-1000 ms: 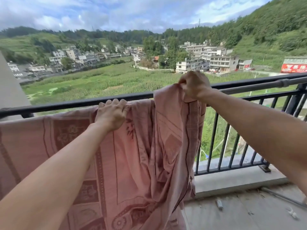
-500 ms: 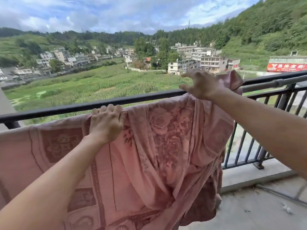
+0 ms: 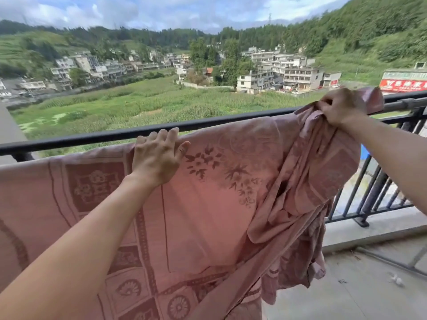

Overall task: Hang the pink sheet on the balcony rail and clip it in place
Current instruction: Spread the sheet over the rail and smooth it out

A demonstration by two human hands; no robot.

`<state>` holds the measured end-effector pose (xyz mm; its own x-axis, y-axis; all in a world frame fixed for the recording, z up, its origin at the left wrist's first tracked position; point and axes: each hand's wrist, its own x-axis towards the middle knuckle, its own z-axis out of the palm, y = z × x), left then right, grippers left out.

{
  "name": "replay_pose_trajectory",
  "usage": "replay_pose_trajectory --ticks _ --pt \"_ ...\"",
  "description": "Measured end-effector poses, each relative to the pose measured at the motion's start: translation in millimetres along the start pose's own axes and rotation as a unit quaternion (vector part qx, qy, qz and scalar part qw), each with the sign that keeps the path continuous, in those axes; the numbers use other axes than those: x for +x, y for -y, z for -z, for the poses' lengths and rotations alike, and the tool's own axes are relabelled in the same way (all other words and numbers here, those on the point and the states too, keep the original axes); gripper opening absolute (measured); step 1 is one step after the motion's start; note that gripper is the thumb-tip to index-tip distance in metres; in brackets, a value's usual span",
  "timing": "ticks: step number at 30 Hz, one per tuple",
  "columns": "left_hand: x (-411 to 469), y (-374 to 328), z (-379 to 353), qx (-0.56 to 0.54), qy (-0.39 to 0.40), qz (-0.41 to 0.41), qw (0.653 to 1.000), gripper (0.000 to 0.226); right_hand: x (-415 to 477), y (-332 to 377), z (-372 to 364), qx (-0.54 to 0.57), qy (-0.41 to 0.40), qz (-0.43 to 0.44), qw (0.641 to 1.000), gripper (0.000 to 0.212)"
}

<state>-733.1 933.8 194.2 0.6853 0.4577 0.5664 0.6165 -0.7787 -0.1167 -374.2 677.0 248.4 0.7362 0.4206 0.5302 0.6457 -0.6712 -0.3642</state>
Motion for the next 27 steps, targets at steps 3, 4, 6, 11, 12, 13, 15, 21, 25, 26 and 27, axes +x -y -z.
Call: replay_pose_trajectory --ticks 3,4,6,11,12,13,15,21,25,26,27 --pt "-1 -4 1 0.004 0.013 0.010 1.000 0.065 1 -5 4 0.042 0.059 0.007 0.997 0.030" --pt "0 -6 0 0.003 0.020 0.018 1.000 0.066 -2 -8 4 0.088 0.052 -0.003 0.995 0.035" --pt "0 -7 5 -0.015 0.033 0.033 0.999 0.067 -8 -12 8 0.146 -0.027 -0.046 0.988 0.044" --pt "23 -74 32 -0.146 -0.013 -0.052 0.988 0.053 -22 -23 13 0.050 0.013 -0.138 0.989 0.069" --pt "33 -97 35 -0.176 -0.011 -0.072 0.982 0.051 -25 -18 12 0.060 0.043 -0.141 0.987 0.075" --pt "45 -119 34 -0.202 -0.004 -0.084 0.976 0.050 -25 -14 8 0.064 0.051 -0.132 0.988 0.075" --pt "67 -155 26 -0.237 0.025 -0.075 0.968 0.051 -23 -4 2 0.065 0.025 -0.100 0.993 0.061" --pt "82 -151 -15 -0.087 -0.015 0.001 0.996 0.058 -3 -44 17 0.073 -0.076 -0.084 0.991 0.016" --pt "86 -129 -25 -0.069 -0.056 0.035 0.995 0.061 13 -122 43 0.065 -0.109 -0.180 0.975 0.039" --pt "89 -131 -26 -0.062 -0.058 0.042 0.995 0.063 14 -131 42 0.055 -0.094 -0.177 0.978 0.039" --pt "92 -132 -25 -0.057 -0.056 0.053 0.995 0.064 17 -134 38 0.043 -0.071 -0.163 0.983 0.038"
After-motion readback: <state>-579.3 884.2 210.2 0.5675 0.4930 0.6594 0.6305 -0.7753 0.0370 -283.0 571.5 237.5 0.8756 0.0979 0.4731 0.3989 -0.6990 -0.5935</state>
